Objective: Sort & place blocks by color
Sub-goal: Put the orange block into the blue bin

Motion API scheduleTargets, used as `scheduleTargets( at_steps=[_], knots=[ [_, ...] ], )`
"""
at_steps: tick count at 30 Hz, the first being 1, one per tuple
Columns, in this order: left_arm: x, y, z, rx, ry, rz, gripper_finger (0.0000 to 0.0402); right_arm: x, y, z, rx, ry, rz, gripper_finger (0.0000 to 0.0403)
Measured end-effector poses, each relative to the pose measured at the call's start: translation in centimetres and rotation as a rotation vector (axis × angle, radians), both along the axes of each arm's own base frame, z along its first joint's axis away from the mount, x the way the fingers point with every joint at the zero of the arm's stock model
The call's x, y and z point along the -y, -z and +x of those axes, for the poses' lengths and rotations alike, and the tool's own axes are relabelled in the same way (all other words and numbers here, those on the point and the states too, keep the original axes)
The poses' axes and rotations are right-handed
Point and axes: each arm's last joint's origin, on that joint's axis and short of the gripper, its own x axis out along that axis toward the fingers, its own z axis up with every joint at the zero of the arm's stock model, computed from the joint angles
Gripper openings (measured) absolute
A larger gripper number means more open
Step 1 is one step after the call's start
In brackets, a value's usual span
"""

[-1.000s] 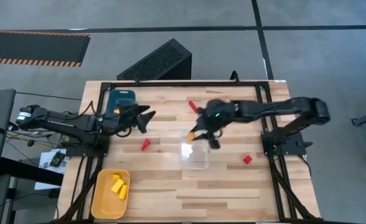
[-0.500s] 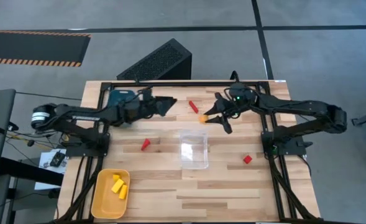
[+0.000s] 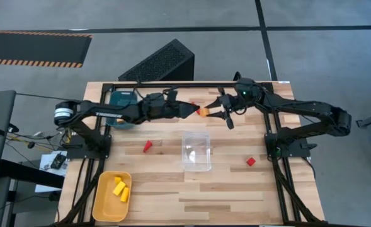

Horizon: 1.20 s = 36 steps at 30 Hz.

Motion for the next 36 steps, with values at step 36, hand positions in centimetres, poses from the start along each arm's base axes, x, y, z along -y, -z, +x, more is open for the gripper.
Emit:
scheduleTargets(
  at_steps=[36],
  knots=[
    [-7.9,0.0,2.3,0.063,0.304,-0.054,0.021,2.4,0.4,0.1,0.01,0.143,-0.044,0.015]
  ],
)
